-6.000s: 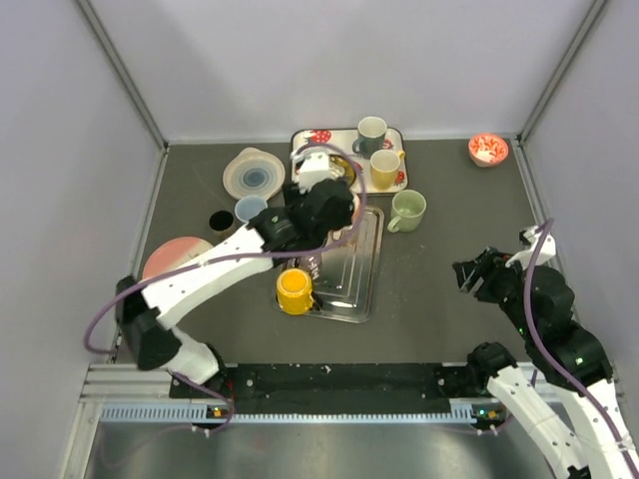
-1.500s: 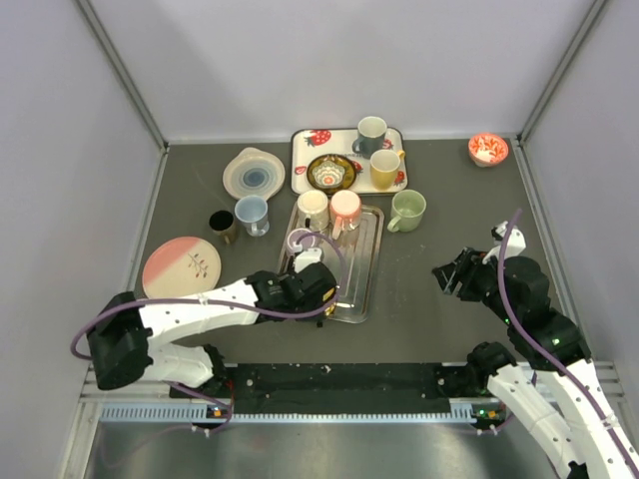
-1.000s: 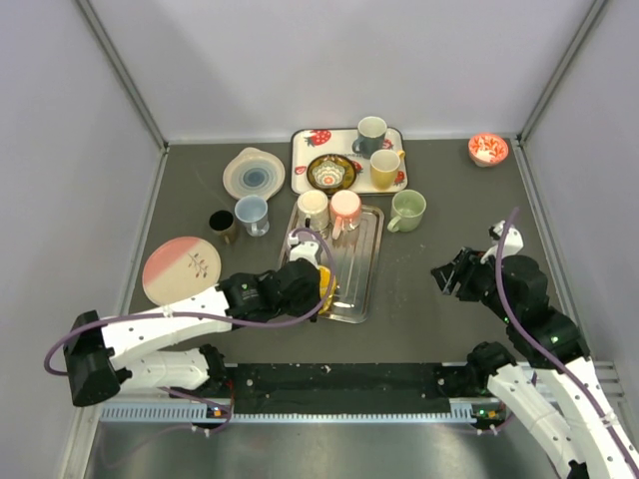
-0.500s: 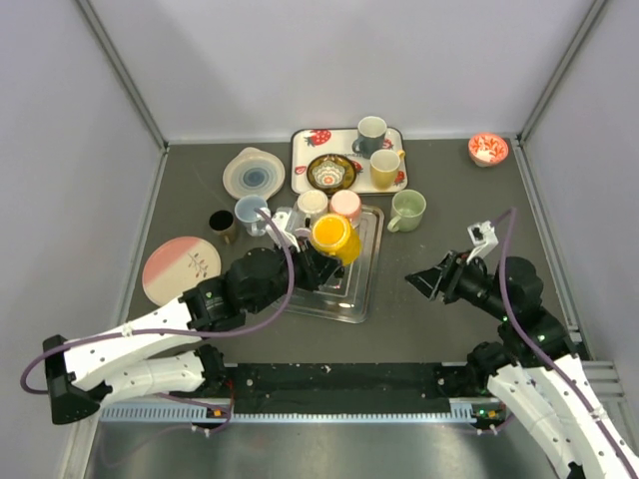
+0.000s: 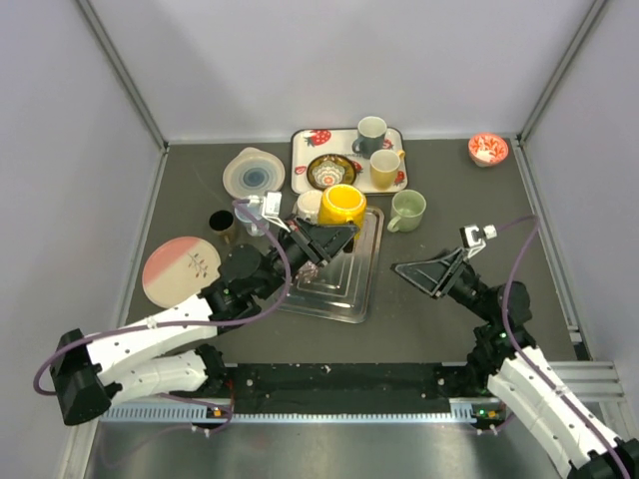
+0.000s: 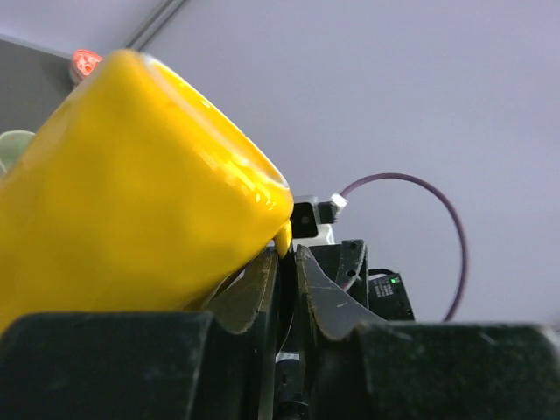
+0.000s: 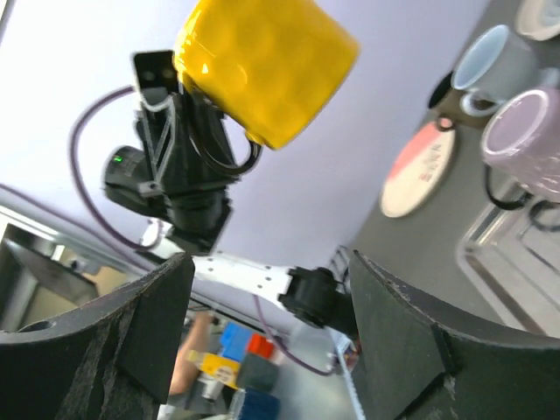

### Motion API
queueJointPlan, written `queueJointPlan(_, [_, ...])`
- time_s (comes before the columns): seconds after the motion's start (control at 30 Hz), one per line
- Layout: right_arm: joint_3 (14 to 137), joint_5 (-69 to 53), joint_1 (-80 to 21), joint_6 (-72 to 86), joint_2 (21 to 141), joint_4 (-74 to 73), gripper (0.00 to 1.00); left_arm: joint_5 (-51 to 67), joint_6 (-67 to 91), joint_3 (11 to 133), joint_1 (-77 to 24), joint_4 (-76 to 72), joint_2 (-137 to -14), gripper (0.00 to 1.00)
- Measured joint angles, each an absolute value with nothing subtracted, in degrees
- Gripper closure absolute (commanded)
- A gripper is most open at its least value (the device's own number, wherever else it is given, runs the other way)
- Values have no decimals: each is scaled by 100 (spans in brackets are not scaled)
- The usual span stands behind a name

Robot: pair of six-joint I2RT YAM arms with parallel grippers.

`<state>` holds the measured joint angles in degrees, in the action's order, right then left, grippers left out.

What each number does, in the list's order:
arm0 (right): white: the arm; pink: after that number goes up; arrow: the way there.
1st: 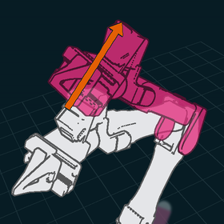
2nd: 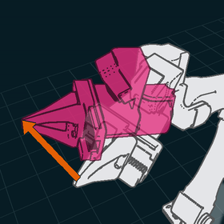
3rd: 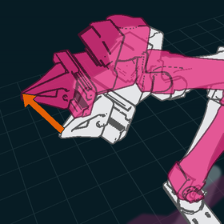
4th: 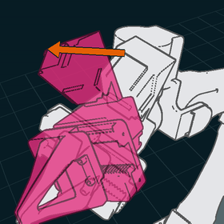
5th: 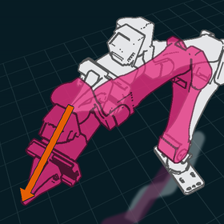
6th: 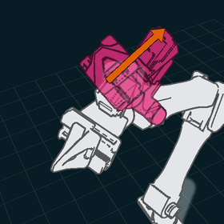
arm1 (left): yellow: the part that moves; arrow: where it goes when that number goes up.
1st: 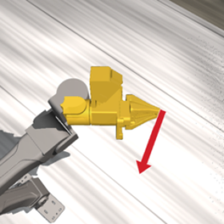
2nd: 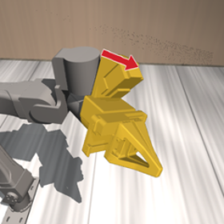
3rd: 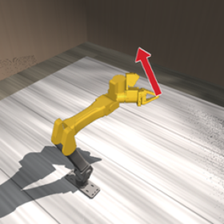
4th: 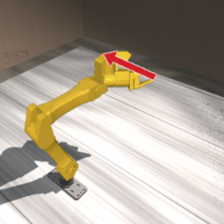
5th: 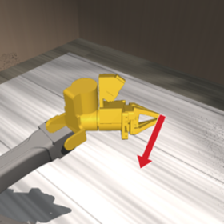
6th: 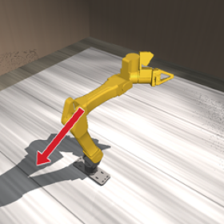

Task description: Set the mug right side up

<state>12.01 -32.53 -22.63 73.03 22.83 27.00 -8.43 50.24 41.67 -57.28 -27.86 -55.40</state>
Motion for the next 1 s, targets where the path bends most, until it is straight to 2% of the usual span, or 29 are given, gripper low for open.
queueJointPlan(0.17, [932, -3205, -2263, 8331, 3103, 4584, 27, -460, 5304, 4091, -5706, -3203, -5774, 100])
queueJointPlan(0.43, [941, -3251, -2263, 8600, 2982, 4984, 27, -281, 5286, 4106, -5664, -3214, -5765, 100])
queueJointPlan(0.63, [934, -3269, -2265, 9032, 3393, 5555, 27, -233, 5304, 4112, -5638, -3540, -5909, 100])
queueJointPlan(0.83, [902, -3127, -2370, 9719, 4276, 6796, 27, -25, 5376, 4241, -5629, -4495, -6490, 100])
queueJointPlan(1.0, [991, -2847, -2657, 10226, 5321, 7124, 27, 427, 5529, 4696, -5629, -5494, -7227, 100])
